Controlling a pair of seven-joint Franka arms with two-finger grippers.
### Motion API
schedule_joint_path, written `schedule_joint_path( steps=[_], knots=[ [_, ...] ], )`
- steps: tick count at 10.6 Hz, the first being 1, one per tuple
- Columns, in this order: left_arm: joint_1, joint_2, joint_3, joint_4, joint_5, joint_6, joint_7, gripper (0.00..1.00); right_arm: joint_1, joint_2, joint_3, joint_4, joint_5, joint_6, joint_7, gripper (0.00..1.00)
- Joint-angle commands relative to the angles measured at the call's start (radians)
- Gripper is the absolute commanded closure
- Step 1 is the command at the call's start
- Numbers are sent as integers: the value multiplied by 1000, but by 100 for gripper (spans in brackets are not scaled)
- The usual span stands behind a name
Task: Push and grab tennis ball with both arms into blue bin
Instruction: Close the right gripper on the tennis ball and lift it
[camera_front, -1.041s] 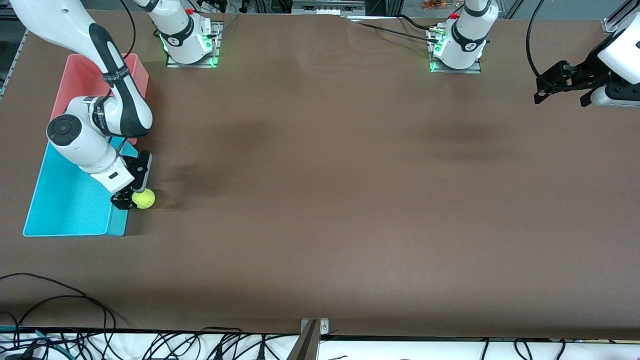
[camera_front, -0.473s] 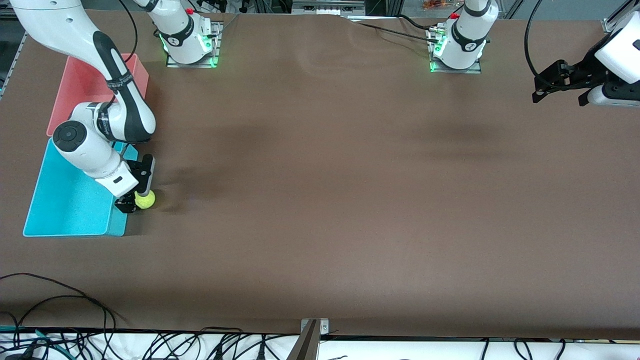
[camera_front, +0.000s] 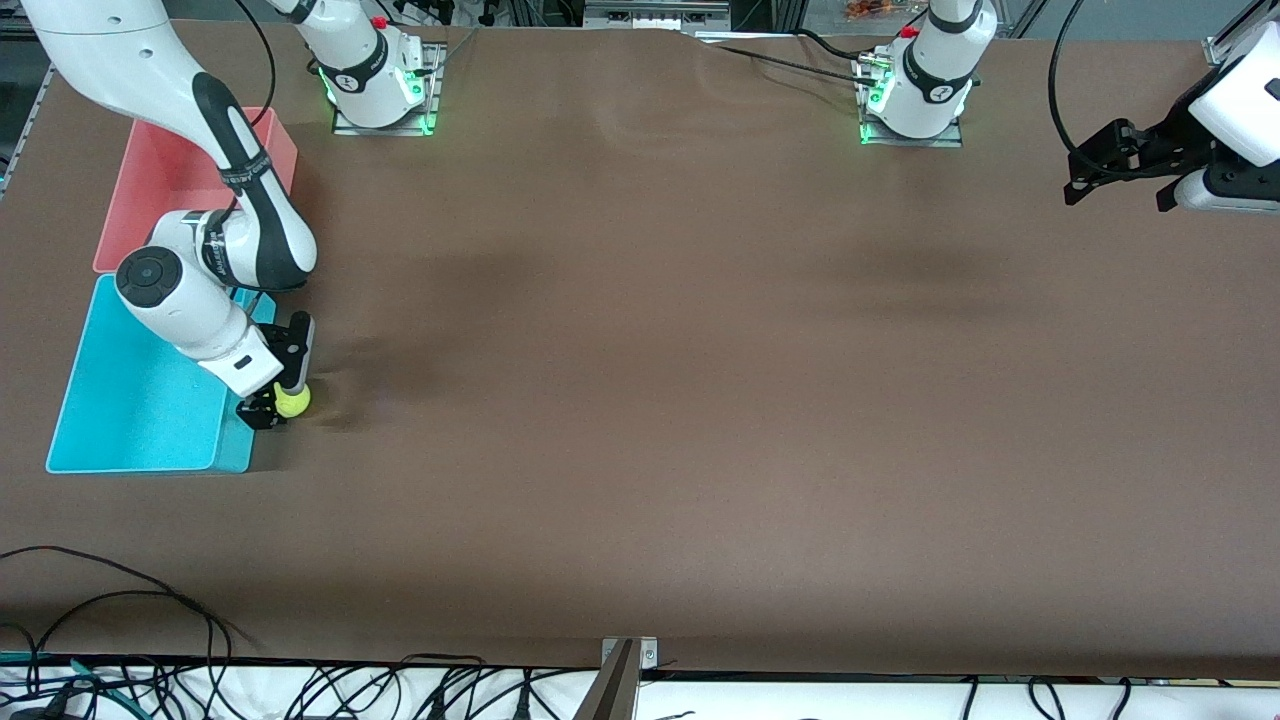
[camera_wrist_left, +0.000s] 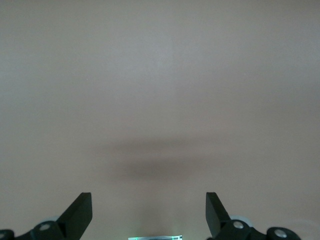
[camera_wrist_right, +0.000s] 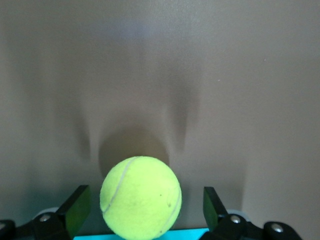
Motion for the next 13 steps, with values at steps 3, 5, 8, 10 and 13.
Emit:
schedule_joint_path(
  steps=[3, 5, 8, 10, 13],
  knots=[
    [-14, 14, 2, 37, 10, -25, -11, 0, -9, 40, 4, 16, -14, 72, -38, 2],
    [-14, 14, 2, 37, 10, -25, -11, 0, -9, 40, 4, 14, -14, 72, -40, 5],
    [-14, 14, 2, 37, 10, -25, -11, 0, -14, 58, 4, 11, -15, 105, -41, 4],
    [-14, 14, 2, 37, 10, -25, -11, 0, -14, 61, 4, 7, -14, 118, -41, 1],
    [-15, 13, -1, 37, 10, -27, -11, 0, -28, 74, 4, 5, -15, 145, -53, 4]
  ],
)
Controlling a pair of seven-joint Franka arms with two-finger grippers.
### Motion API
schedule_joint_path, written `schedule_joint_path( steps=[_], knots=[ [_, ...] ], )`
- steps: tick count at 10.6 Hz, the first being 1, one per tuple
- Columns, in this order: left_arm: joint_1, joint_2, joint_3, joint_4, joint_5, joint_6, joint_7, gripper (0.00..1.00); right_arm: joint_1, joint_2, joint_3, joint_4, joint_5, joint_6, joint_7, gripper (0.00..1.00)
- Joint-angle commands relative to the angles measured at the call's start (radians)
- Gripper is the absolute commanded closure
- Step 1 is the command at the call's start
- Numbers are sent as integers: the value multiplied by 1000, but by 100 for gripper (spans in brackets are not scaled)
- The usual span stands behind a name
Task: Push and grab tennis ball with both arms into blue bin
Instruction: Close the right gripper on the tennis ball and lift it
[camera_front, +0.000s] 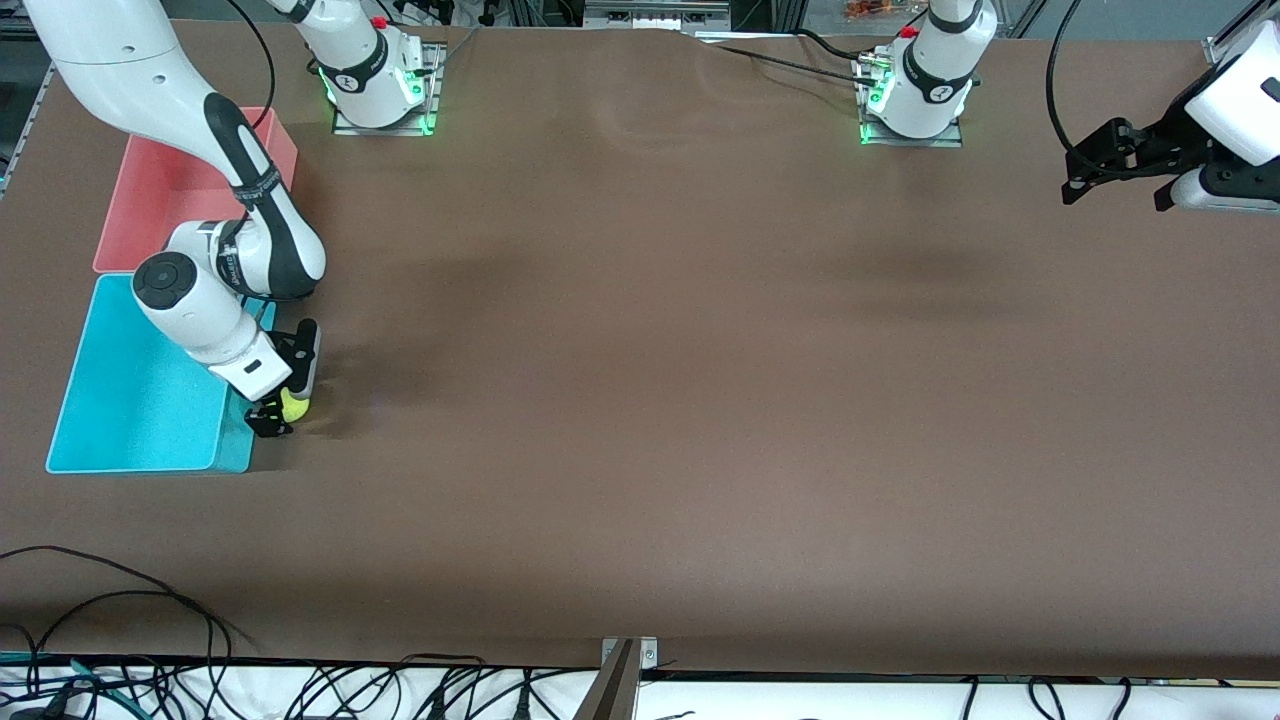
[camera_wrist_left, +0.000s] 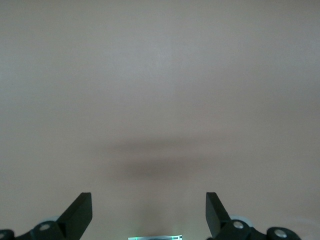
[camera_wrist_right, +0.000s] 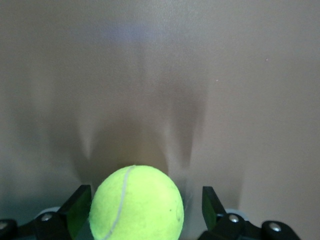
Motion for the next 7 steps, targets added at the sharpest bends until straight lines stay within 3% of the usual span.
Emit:
schedule_joint_path(
  steps=[1, 3, 5, 7],
  knots=[
    [-11, 13, -9, 36, 10, -26, -12, 0, -23, 14, 5, 4, -15, 33, -21, 9],
    [-11, 13, -12, 36, 10, -27, -10, 0, -23, 11, 6, 4, -15, 30, -22, 27],
    [-11, 13, -15, 36, 10, -27, -12, 0, -24, 3, 6, 4, -14, 16, -21, 55],
    [-11, 13, -15, 36, 10, -27, -12, 0, -24, -7, 8, 7, -12, -8, -16, 70]
  ],
)
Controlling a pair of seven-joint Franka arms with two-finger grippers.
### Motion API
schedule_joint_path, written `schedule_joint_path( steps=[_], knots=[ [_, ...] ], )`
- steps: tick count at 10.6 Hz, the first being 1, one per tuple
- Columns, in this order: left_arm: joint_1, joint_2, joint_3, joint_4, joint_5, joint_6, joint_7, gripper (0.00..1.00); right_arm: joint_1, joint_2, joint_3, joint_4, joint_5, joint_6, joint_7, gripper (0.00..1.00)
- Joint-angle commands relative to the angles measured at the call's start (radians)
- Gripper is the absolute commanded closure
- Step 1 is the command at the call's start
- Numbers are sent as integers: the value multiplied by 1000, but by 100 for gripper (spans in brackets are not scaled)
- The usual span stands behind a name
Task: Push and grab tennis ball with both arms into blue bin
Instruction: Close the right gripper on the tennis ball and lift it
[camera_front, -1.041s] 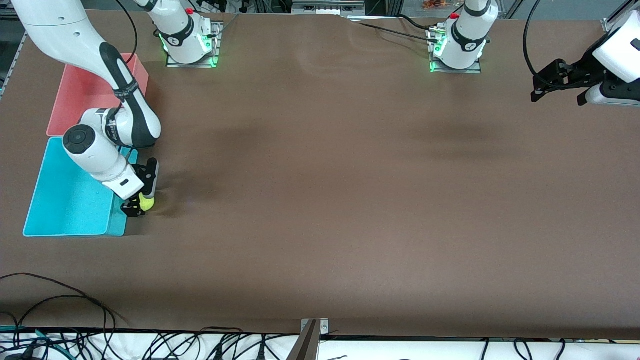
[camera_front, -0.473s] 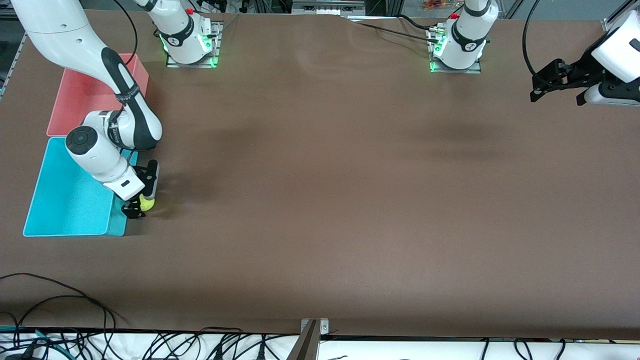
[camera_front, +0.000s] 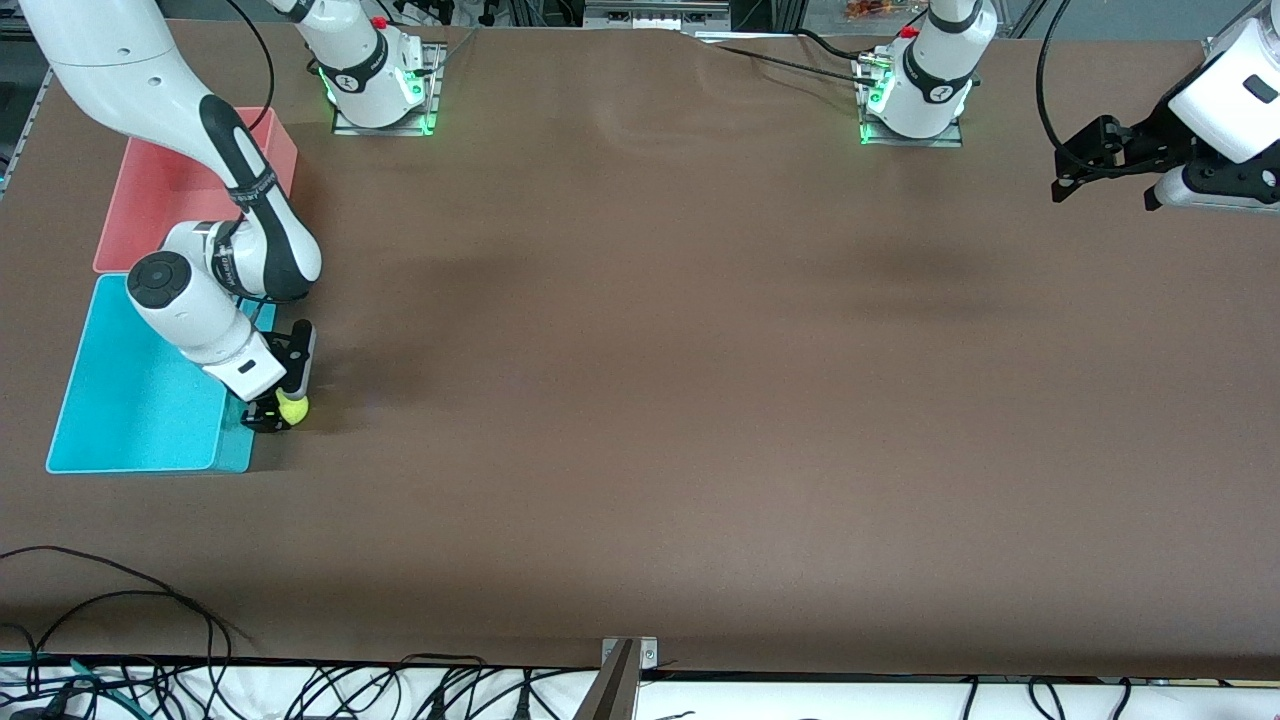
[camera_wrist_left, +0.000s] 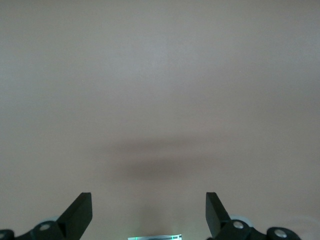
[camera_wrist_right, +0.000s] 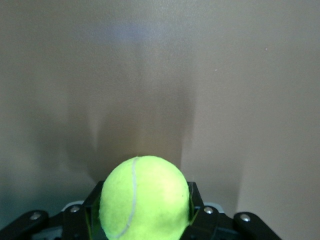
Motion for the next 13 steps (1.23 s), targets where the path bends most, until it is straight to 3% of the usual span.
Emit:
schedule_joint_path(
  steps=[1, 5, 7, 10, 11, 13],
  knots=[
    [-4, 13, -2, 36, 10, -26, -10, 0, -11, -17, 10, 13, -9, -52, -3, 77],
    [-4, 13, -3, 36, 10, -26, -10, 0, -10, -66, 33, 101, 3, -278, 6, 96],
    [-4, 13, 0, 36, 10, -26, -10, 0, -10, -74, 34, 207, 93, -488, 9, 98],
    [-4, 13, 0, 36, 10, -26, -10, 0, -7, -91, 40, 362, 103, -771, 44, 98],
    [-4, 13, -2, 36, 10, -26, -10, 0, -10, -114, 28, 370, 104, -822, 46, 98],
    [-4, 13, 0, 36, 10, -26, -10, 0, -27, -109, -71, 369, 106, -815, 23, 100]
  ],
)
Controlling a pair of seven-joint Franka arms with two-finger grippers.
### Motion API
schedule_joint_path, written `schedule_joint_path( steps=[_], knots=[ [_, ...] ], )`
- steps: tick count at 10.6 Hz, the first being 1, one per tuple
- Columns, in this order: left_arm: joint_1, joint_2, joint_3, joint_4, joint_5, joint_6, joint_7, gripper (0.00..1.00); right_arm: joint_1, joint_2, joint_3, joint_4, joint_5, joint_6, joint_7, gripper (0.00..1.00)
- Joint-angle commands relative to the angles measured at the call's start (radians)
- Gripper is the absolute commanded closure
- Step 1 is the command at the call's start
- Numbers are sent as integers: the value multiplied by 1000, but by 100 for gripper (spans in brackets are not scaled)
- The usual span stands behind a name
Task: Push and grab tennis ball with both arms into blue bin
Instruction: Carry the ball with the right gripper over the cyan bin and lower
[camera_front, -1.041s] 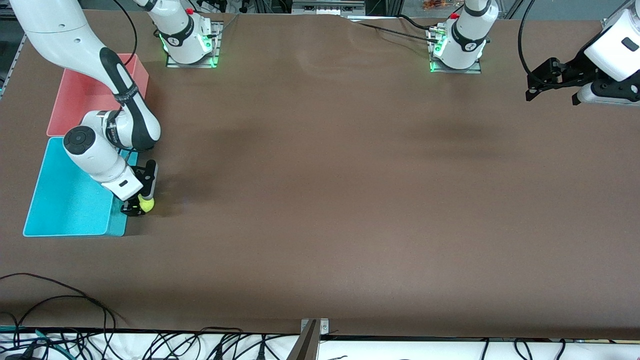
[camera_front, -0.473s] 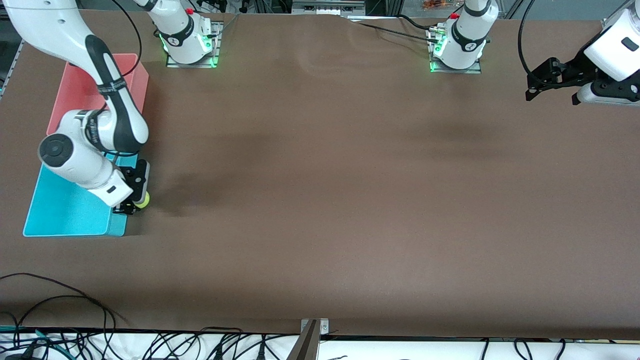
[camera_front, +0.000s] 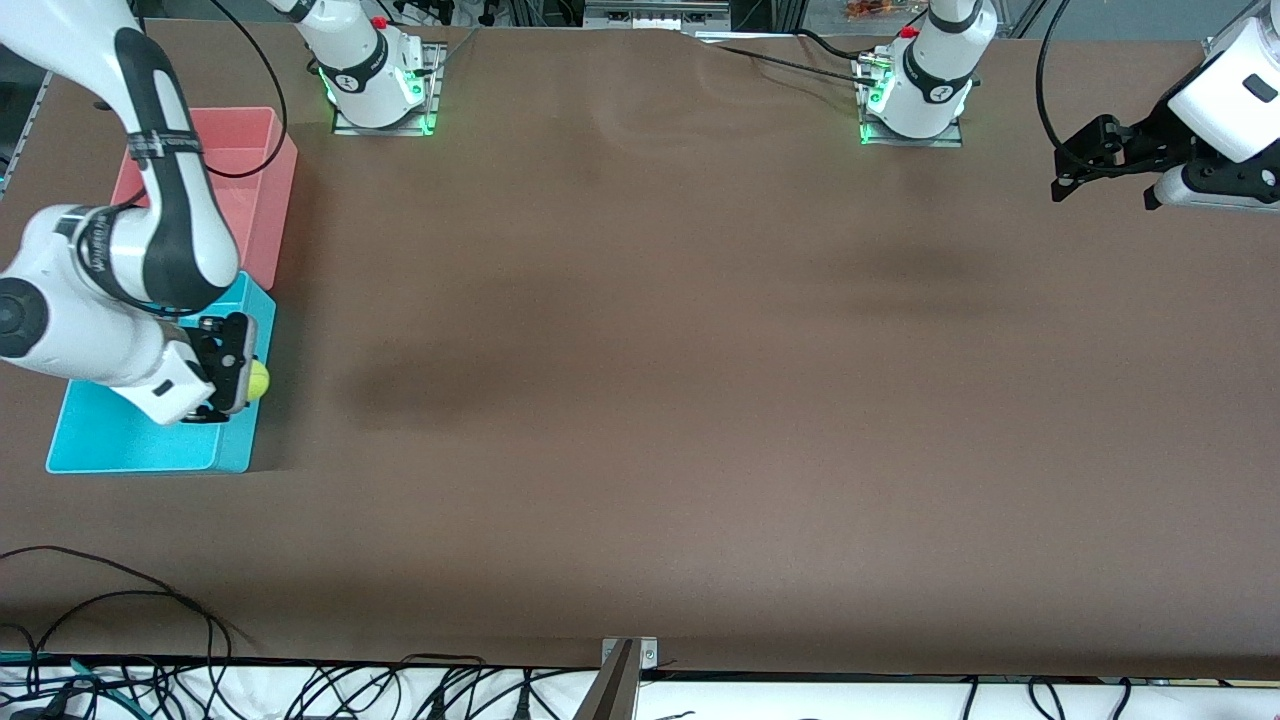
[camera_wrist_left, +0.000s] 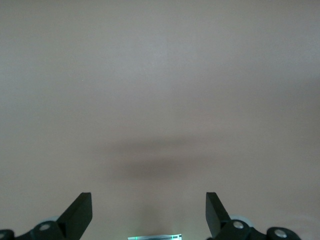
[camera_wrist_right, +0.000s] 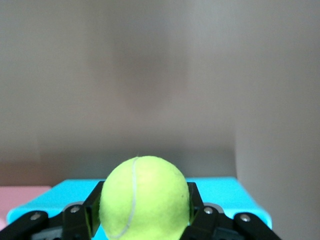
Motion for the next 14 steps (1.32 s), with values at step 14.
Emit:
schedule_joint_path(
  steps=[14],
  knots=[
    [-4, 11, 0, 35, 10, -32, -8, 0, -241, 167, -102, -35, 8, 77, -180, 100]
  ],
)
